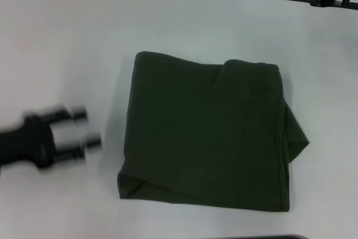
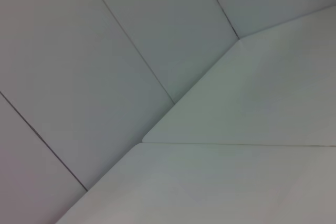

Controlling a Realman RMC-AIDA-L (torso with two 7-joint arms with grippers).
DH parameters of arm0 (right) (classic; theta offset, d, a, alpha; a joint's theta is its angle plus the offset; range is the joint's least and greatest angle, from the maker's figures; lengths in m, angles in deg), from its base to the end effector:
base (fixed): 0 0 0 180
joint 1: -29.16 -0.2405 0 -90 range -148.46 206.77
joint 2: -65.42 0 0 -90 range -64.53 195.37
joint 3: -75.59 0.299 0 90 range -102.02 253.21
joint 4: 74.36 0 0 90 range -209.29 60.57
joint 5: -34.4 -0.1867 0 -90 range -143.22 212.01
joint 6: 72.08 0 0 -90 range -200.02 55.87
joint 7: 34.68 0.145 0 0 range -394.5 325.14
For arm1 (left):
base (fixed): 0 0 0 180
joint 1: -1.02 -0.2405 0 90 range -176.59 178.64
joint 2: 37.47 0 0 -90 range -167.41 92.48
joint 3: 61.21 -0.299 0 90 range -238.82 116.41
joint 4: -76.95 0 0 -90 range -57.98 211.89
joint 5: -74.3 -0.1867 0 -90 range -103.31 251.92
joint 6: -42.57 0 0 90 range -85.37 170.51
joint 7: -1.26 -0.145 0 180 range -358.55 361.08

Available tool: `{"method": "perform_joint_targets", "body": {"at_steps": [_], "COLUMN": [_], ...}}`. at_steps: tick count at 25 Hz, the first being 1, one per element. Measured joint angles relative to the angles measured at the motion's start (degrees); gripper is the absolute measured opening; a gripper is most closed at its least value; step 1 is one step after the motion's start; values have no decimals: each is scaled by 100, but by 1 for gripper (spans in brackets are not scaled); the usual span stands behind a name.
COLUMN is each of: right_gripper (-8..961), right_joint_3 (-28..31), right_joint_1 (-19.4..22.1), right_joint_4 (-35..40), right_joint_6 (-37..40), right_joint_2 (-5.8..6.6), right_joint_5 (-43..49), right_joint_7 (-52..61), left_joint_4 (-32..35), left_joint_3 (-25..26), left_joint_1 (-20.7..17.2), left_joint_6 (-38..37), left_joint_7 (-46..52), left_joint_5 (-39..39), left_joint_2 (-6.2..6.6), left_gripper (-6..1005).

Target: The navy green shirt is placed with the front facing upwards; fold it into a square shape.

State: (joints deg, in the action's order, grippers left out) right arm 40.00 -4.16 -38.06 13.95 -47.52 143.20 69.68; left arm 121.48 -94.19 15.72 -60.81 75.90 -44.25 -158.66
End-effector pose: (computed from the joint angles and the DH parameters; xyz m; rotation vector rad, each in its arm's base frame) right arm 0.2819 0.3735 0.0371 -2.4447 1.1269 0.8753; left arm -0.3334 0.2283 -0.0105 -2.6997 -0.7484 -0.7628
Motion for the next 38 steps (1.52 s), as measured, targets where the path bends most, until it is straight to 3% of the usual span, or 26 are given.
{"method": "perform_joint_targets", "body": {"at_steps": [3, 8, 11, 16, 27, 32, 35, 38], "right_gripper": [707, 710, 711, 798, 905, 888, 880, 750], "right_joint_3": [-25, -64, -213, -642, -676, -749, -753, -775], "right_joint_1": [1, 1, 5, -3, -60, -160, -174, -149], "right_joint_4": [0, -9, -35, -9, 0, 8, -9, -51], "right_joint_6": [1, 49, 69, 99, 58, -49, -149, -187], "right_joint_2": [-16, -31, -36, -68, -172, -337, -367, -368], "right_joint_5": [6, 29, 37, 206, 438, 594, 685, 729], "right_joint_7": [-116, -475, -675, -718, -723, -704, -681, -664], "left_joint_4": [-217, -548, -610, -626, -776, -846, -849, -850], "left_joint_3": [842, 1346, 1388, 1383, 1393, 1385, 1372, 1362], "left_joint_1": [244, 620, 765, 984, 1138, 1109, 1093, 1090], "left_joint_6": [1, 119, 239, 294, 413, 485, 486, 486], "left_joint_7": [-24, -15, 2, 41, 168, 182, 182, 177], "left_joint_5": [311, 548, 623, 667, 830, 871, 871, 871], "left_joint_2": [-40, -60, -107, -209, -257, -256, -255, -255], "left_gripper": [763, 761, 779, 855, 883, 882, 882, 882]}}
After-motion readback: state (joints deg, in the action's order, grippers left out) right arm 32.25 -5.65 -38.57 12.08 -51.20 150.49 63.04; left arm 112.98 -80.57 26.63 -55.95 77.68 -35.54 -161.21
